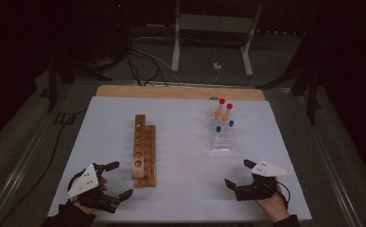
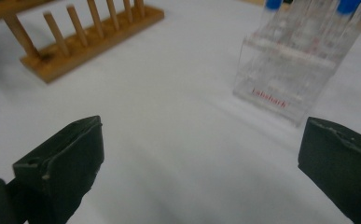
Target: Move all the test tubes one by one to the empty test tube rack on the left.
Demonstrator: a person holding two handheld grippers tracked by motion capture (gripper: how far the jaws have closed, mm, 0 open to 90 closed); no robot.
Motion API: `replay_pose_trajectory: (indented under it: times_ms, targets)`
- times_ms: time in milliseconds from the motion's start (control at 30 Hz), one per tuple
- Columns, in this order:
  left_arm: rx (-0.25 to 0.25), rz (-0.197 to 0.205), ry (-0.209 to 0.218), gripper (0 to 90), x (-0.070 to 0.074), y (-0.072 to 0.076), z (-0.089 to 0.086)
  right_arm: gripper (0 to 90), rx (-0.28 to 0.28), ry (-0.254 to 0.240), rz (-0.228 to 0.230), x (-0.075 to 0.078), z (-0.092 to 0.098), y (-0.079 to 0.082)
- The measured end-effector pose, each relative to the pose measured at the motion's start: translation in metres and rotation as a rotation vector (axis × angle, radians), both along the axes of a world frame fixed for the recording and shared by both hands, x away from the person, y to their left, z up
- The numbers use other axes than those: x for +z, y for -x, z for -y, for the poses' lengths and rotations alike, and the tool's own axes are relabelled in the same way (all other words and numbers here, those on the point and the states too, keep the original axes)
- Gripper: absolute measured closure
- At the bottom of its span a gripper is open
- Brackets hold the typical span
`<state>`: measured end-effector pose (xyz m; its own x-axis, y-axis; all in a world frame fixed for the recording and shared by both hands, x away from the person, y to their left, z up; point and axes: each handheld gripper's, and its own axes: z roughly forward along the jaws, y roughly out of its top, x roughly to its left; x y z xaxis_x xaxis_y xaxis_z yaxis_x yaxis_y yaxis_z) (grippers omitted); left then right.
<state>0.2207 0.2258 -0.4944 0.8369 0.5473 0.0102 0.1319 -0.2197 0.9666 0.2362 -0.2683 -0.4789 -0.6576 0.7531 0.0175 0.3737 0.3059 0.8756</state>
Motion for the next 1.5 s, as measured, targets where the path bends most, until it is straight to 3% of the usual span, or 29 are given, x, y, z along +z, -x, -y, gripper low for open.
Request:
replay_pose_trajectory:
  times_ms: [333,633,1067,1500]
  targets:
    - [0.007,-0.007,0.014,0.6,0.0,-0.001,-0.001,1.4,-0.052,-0.036,0.078,0.04,0.0,-0.008]
    - [0.01,-0.008,0.02,0.6,0.0,-0.001,-0.001,1.4,-0.09,-0.022,0.125,0.059,-0.003,-0.02]
    - [0.015,-0.006,0.024,0.6,0.0,-0.001,-0.002,1.4,-0.07,-0.025,0.121,0.064,-0.024,-0.044]
    - [0.013,-0.004,0.025,0.6,0.001,-0.001,-0.002,2.7,-0.09,-0.028,0.098,0.056,-0.043,-0.068]
